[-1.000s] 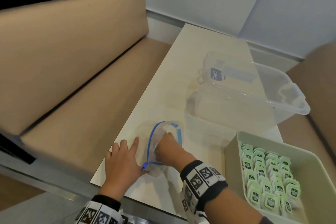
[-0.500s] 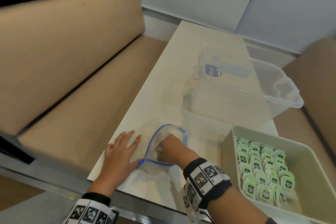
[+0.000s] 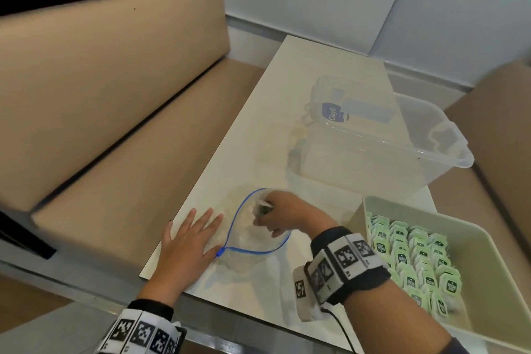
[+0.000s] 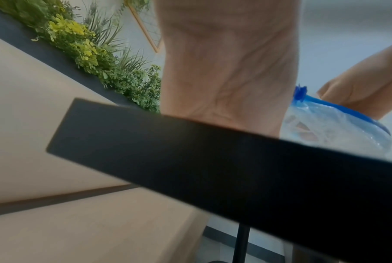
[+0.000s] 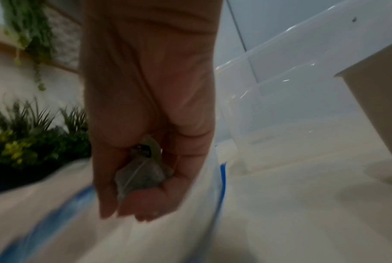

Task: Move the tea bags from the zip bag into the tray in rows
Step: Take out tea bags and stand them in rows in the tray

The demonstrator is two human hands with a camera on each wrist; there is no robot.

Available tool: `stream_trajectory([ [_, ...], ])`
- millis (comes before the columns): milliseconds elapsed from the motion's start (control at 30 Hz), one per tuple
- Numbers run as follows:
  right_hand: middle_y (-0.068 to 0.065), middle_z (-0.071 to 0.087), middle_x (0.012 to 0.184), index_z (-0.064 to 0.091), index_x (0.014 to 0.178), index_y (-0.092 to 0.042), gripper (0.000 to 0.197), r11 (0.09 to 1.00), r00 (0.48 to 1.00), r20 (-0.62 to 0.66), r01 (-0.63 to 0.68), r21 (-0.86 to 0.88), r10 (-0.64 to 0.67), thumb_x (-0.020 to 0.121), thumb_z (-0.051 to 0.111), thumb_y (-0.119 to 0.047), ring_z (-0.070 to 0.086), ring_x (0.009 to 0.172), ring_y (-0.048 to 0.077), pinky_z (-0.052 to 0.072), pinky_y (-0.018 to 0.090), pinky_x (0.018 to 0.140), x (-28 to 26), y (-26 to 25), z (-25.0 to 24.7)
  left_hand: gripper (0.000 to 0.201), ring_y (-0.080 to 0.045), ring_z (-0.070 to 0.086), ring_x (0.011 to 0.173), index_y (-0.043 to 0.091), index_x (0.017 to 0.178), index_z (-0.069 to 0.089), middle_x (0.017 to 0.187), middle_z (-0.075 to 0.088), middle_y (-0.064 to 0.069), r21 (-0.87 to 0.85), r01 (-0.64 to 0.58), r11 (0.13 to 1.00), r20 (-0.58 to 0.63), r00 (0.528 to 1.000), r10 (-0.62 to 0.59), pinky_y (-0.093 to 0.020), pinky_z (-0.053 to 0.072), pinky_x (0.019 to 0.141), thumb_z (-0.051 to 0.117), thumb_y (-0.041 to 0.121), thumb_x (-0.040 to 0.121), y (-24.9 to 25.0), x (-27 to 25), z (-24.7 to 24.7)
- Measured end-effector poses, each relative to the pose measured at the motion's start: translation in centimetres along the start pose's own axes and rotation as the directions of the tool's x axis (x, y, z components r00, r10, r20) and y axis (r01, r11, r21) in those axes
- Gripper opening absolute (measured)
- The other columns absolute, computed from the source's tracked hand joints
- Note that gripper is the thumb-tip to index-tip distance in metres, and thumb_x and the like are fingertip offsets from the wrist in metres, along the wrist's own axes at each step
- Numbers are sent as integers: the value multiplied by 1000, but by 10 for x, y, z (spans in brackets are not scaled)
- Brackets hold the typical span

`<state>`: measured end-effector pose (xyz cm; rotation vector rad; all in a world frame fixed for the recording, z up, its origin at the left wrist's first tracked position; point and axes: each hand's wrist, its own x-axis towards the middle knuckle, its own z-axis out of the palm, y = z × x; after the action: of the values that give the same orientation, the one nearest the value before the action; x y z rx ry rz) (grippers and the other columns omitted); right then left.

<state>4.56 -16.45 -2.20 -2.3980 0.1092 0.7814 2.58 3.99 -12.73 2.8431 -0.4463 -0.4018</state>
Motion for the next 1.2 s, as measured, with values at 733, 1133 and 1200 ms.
stream_trajectory([
  [733, 2, 54, 108, 57, 114, -19, 28, 867, 847, -223, 423, -263, -482, 87, 63, -22, 51, 92, 12, 39, 15, 78, -104, 17, -68, 45, -30, 71, 84, 2, 111, 64, 105, 70, -19, -682, 495, -539, 342, 867, 363, -41, 60, 70, 38, 36, 99, 173, 0, -106],
  [1133, -1, 54, 120, 64, 113, -26, 37, 702, 711, -210, 517, -490, -671, 78, 73, -25, 52, 103, 16, 45, 22, 81, -128, 81, -69, 29, -32, 69, 71, 3, 104, 64, 94, 66, -18, -591, 573, -567, 370, 818, 441, -35, 59, 60, 47, 20, 88, 208, 2, -73],
  [1200, 3, 61, 108, 72, 101, -20, 20, 693, 668, -257, 541, -476, -698, 81, 68, -24, 55, 93, 13, 44, 24, 78, -128, 85, -69, 27, -24, 63, 55, 3, 96, 63, 77, 62, -13, -564, 575, -593, 365, 818, 445, -29, 54, 48, 43, 20, 93, 213, 2, -73],
])
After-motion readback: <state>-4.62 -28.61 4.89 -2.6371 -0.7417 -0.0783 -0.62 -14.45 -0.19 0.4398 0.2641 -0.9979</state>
